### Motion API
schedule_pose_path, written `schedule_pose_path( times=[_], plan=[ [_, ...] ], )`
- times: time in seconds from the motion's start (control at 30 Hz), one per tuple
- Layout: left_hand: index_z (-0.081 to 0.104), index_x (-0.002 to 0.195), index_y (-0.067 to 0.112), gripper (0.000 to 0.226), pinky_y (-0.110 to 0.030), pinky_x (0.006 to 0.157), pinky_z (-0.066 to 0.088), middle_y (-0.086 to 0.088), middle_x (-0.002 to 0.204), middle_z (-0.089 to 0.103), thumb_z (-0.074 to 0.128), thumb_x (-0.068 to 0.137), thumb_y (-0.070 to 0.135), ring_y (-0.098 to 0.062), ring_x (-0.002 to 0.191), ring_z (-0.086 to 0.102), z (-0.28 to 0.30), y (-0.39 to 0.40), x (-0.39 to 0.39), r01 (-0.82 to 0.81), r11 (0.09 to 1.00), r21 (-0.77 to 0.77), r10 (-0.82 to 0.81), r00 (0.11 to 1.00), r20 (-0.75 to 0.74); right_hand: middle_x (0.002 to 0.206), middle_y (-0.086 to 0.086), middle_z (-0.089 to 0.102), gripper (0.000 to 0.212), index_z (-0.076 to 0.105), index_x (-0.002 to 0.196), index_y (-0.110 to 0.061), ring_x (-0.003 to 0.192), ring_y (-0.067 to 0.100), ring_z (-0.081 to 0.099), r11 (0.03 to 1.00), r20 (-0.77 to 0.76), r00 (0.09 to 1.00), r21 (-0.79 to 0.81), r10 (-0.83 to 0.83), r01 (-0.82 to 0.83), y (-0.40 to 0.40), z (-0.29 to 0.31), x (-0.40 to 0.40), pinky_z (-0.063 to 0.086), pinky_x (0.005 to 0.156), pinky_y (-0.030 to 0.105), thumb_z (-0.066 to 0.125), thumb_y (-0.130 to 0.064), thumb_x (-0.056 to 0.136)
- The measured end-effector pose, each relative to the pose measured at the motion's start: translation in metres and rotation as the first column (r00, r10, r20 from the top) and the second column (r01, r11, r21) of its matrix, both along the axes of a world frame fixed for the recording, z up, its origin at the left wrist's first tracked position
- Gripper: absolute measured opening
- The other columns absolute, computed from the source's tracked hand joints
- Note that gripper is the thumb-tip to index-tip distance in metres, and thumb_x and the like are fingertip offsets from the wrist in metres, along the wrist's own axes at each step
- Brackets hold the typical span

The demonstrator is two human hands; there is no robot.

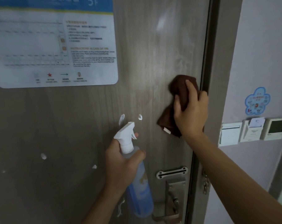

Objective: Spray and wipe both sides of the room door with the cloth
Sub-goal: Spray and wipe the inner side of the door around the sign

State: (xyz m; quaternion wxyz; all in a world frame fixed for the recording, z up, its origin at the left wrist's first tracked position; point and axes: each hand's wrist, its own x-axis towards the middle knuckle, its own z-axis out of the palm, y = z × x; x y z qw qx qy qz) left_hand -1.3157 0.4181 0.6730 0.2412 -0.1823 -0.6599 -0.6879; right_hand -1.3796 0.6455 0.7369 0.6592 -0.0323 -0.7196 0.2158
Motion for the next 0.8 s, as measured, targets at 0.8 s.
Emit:
schedule_pose_path(
  times=[0.8],
  plan=[
    [0.063, 0.077, 0.023, 0.020, -0.029, 0.051, 0.052, 0.001, 0.064, 0.066, 0.074, 0.062, 0.018, -0.010, 0.053, 0.059, -0.011, -0.001, 0.001, -0.092, 0.993, -0.078, 0.090, 0.995, -0.030, 0.111, 0.012, 0.056, 0.054, 0.057, 0.143, -0.018, 0.095, 0.024, 0.056, 0.982, 0.136, 0.984, 0.138, 0.112, -0.131, -0.017, -0.063, 0.023, 0.048, 0.075, 0.031, 0.066, -0.038, 0.094]
  ],
)
